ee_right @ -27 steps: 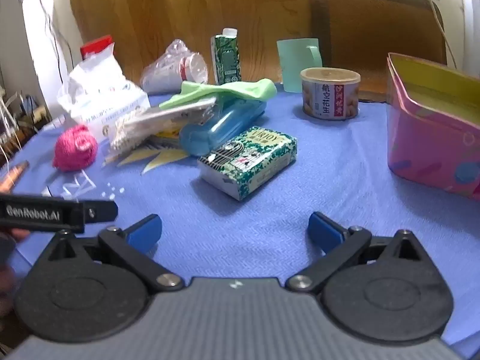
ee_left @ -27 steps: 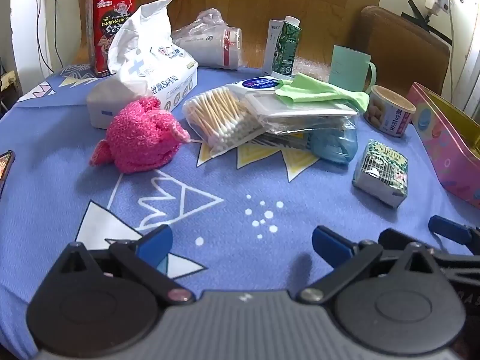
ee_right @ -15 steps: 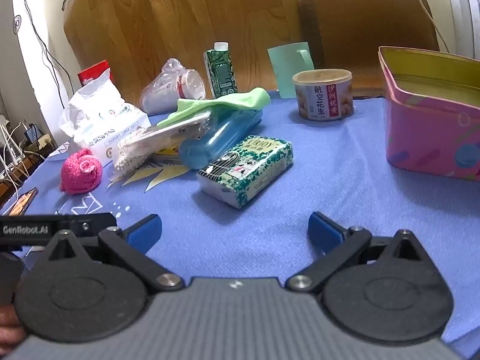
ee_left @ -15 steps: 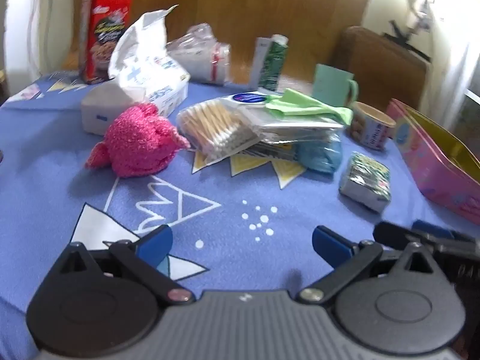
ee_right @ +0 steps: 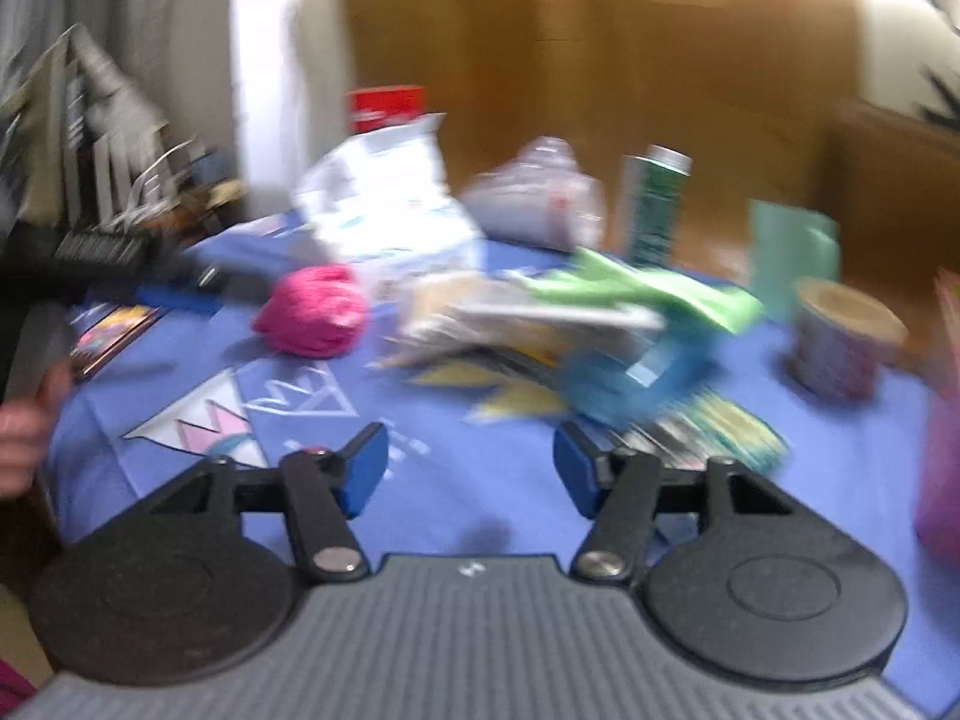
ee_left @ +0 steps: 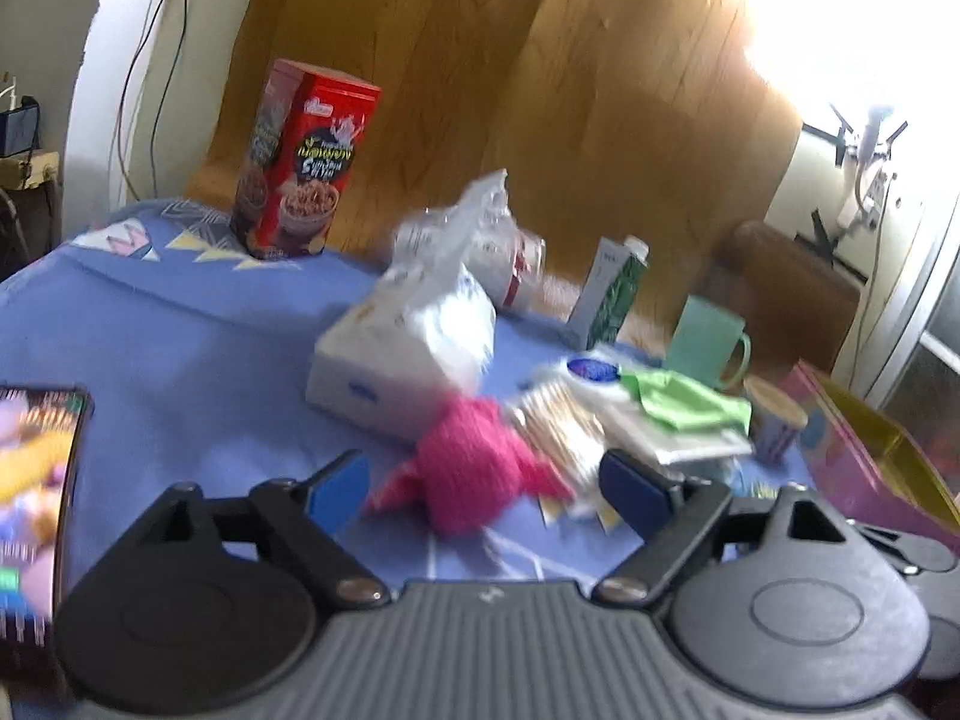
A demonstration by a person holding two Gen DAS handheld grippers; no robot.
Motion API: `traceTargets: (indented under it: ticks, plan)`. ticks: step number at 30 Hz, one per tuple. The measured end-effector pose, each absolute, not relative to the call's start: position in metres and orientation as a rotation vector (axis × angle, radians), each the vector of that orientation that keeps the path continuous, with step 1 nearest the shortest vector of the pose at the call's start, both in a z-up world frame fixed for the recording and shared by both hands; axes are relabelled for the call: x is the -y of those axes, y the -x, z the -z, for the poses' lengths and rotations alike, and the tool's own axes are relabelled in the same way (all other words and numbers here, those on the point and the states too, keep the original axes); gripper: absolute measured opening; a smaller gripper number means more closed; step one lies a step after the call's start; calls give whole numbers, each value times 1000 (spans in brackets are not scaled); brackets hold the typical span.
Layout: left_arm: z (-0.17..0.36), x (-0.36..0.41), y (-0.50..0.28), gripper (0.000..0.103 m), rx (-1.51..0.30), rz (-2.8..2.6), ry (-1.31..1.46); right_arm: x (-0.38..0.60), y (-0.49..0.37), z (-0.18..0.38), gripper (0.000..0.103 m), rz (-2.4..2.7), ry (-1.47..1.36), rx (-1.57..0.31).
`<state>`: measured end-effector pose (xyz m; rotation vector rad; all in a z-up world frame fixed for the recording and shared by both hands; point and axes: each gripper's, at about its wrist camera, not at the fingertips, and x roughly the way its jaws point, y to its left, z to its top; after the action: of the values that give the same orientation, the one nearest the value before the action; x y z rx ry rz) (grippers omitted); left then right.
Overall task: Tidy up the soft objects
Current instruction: 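Reach the left gripper to the pink knitted plush and grasp it, then carry the pink plush with the left gripper into the pink tin and release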
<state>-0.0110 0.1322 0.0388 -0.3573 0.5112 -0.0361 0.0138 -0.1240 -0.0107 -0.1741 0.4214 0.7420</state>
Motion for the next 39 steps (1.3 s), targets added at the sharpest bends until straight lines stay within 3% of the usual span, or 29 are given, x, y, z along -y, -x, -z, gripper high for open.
traceTargets:
  ticks: [8, 10, 13, 17, 31, 39]
  plan:
    - [-26, -153, -12, 83, -540, 78, 447, 33, -42, 3, 55, -861, 340, -374]
    - [-20, -153, -17, 63, -566, 86, 463, 16, -56, 8, 55, -879, 360, -415]
    - [-5, -153, -22, 47, -623, 100, 514, 1, -64, 18, 55, -933, 358, -485]
    - [-6, -137, 0, 47, -614, 162, 514, 22, -41, 18, 47, -908, 327, -497]
    - [-9, 42, -26, 52, -753, 564, 265, 192, 7, 31, 47, -631, 215, -464]
    - [-69, 149, -72, 51, -601, 741, 126, 283, -2, 2, 47, -354, 43, -266]
